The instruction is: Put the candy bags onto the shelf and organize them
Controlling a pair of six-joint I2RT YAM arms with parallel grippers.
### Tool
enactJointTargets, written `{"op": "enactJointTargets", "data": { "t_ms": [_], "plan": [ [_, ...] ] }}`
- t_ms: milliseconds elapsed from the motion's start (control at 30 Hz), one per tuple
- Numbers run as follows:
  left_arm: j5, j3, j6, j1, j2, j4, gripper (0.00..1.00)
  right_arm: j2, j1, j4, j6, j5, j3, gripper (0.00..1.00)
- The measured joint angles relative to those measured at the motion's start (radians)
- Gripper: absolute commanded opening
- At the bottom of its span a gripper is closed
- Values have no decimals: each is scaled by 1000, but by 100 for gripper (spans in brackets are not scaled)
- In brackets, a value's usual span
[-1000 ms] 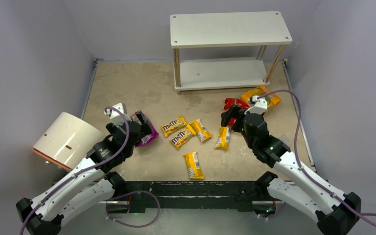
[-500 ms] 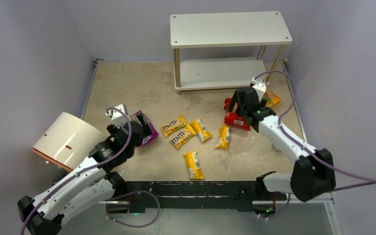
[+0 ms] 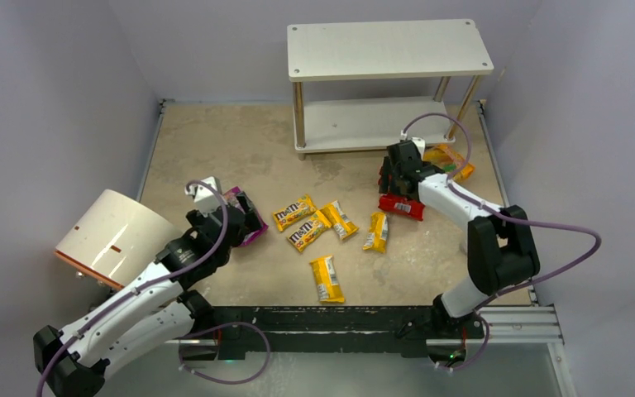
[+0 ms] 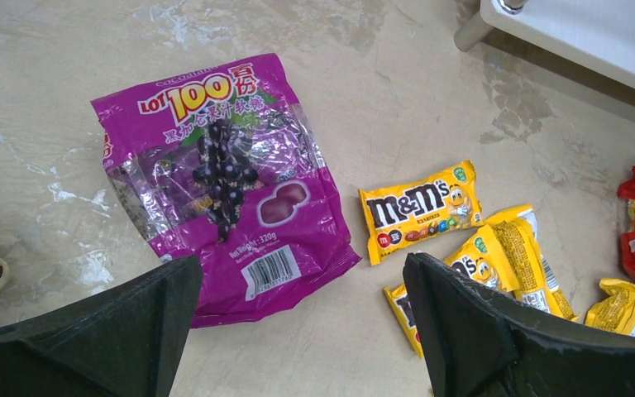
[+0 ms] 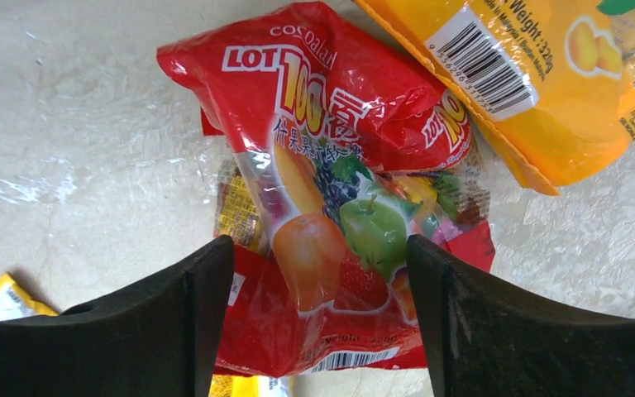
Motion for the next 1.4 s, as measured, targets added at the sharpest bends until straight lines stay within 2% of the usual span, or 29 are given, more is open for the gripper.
{"op": "enactJointTargets", "data": {
  "t_ms": [133, 200, 333, 367, 500, 600, 667, 767, 1000, 1033, 1233, 1400],
  "plan": [
    [16, -4, 1, 0, 11, 11, 100, 13, 0, 38, -29, -19, -34, 34],
    [26, -4, 5, 0, 13, 18, 100, 10, 0, 63, -45, -35, -46, 21],
    [79, -6, 56, 0, 16, 62, 100, -27, -1, 87, -71, -69, -62, 2],
    [106, -11, 81, 0, 16, 92, 100, -50, -1, 88, -76, -81, -71, 0],
    [203, -47, 163, 0, 15, 206, 100, -182, -1, 83, -93, -178, -115, 0],
    [266, -96, 233, 0, 0, 335, 100, -308, -3, 85, -108, -316, -127, 0],
    [316, -130, 289, 0, -13, 430, 100, -388, -5, 101, -116, -451, -132, 0],
    [440, -166, 397, 0, -25, 582, 100, -483, -5, 134, -143, -733, -131, 0],
    [965, -168, 653, 0, -80, 800, 100, -486, 3, 160, -143, -1326, -128, 0],
    [1089, -168, 719, 0, -89, 816, 100, -475, 8, 157, -140, -1400, -128, 0],
    [1390, -164, 914, 0, -78, 804, 99, -434, 69, 151, -126, -1584, -116, 0],
    [1507, -164, 997, 5, -52, 787, 99, -405, 168, 66, -166, -1592, -66, 0]
  ]
}}
